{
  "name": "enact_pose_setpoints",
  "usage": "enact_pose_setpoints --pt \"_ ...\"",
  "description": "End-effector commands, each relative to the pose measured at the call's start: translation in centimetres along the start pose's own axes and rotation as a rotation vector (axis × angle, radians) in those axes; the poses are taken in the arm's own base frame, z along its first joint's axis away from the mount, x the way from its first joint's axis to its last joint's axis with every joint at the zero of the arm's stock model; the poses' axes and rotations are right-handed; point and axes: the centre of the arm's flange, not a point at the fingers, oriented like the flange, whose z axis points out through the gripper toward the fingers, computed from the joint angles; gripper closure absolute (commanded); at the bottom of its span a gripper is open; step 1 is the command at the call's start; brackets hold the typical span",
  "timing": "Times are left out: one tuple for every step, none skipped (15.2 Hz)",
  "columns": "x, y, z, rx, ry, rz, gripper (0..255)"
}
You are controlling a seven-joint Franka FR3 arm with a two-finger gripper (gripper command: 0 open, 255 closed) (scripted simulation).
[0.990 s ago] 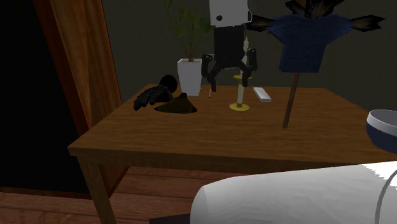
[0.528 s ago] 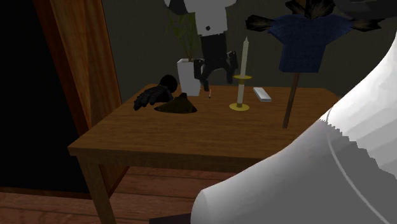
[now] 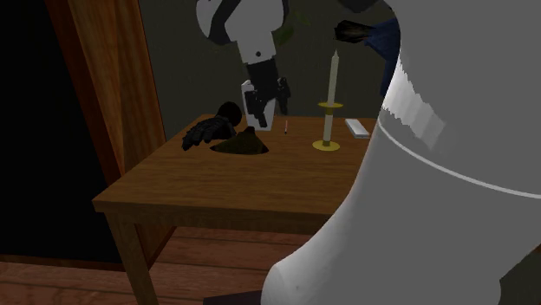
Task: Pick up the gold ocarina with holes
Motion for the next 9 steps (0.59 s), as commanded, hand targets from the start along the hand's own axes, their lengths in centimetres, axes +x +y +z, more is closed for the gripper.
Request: enact_pose_setpoints --pt "2.7 -0.1 0.3 -0.018 -0.012 -0.094 0" --pt "4.0 -0.3 0.6 -0.027 -0.018 -0.138 0" --pt "5.4 -0.6 0.8 -0.036 -0.024 -0.183 0" --pt "6.7 -1.0 1.1 -0.045 -0.029 -0.228 0" --pt "8.1 -1.4 1.3 -0.054 -0.035 -0.273 0" --pt "9.4 -1.8 1.6 -0.063 -0.041 -0.318 0" --pt "10.6 -2.4 1.9 -0.072 -0.047 -0.363 0" --pt "11.9 -2.9 2.2 -0.081 -0.053 -0.407 0" --pt "13.1 -3.5 2.6 -0.090 -0.058 -0.452 0"
